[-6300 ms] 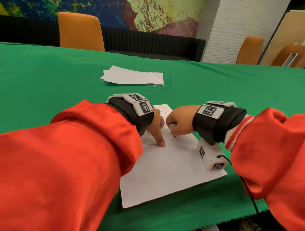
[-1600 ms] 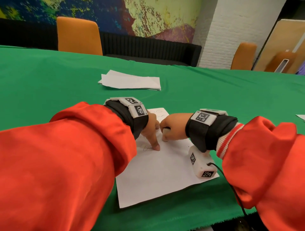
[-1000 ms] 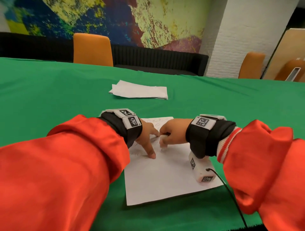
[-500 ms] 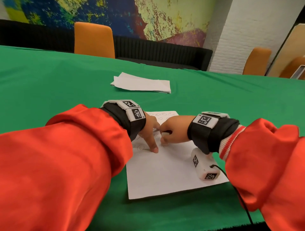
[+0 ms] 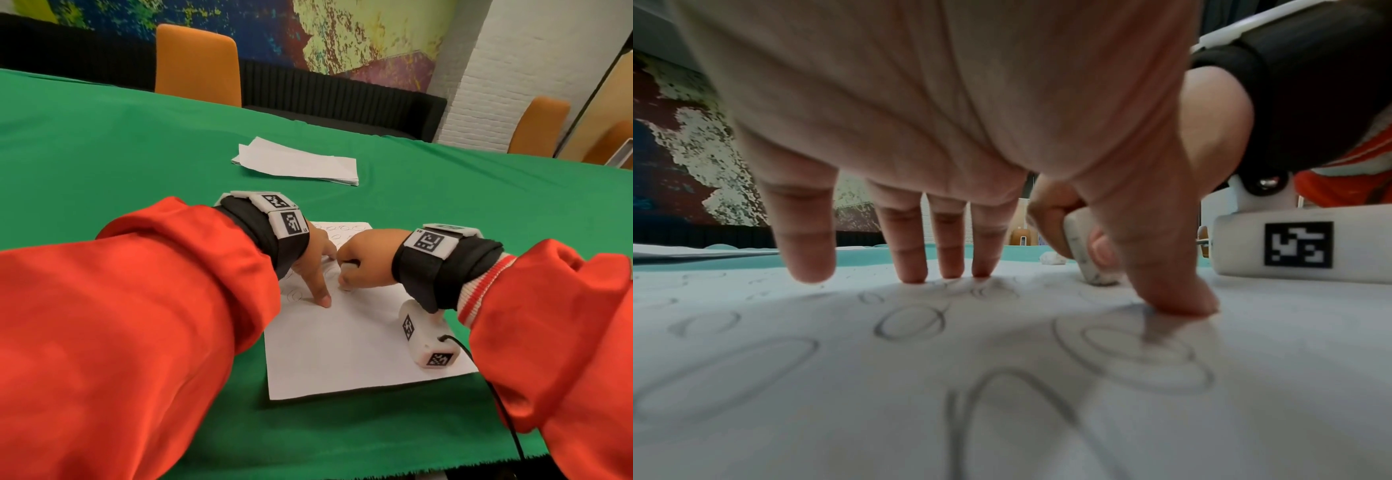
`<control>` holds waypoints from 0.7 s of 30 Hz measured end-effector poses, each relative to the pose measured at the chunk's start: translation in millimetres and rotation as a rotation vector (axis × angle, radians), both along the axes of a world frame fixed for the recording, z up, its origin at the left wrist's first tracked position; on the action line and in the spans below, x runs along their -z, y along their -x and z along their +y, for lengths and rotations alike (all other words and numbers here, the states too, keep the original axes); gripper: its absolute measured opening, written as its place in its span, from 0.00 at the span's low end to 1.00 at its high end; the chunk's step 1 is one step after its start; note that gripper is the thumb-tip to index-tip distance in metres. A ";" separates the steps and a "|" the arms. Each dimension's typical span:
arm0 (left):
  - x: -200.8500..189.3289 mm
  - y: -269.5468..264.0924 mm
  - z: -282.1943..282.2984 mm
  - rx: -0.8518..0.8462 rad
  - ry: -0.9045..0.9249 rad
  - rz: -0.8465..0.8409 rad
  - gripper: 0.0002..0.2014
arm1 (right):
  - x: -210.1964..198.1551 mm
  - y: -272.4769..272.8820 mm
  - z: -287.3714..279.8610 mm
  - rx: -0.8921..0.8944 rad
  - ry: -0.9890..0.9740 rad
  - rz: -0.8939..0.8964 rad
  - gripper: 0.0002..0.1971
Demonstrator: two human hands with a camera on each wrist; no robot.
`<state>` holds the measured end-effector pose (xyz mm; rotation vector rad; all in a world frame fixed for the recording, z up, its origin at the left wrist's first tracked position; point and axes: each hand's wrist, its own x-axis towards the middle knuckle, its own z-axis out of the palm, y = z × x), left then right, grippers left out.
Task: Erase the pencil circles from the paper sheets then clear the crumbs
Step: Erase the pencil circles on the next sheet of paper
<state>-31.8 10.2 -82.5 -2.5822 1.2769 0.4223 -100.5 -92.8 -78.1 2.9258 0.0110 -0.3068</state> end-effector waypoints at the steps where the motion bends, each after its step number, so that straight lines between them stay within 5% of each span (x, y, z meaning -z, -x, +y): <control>1: -0.1 0.2 0.2 -0.004 -0.001 -0.010 0.43 | -0.5 0.0 0.2 0.014 0.039 -0.021 0.12; 8: 0.7 -0.2 0.4 -0.007 -0.009 -0.024 0.42 | 1.3 0.5 -1.7 0.018 -0.094 0.058 0.14; 21: 1.8 -0.5 -0.5 -0.001 -0.024 -0.047 0.43 | -0.5 0.4 0.7 0.029 -0.005 0.019 0.09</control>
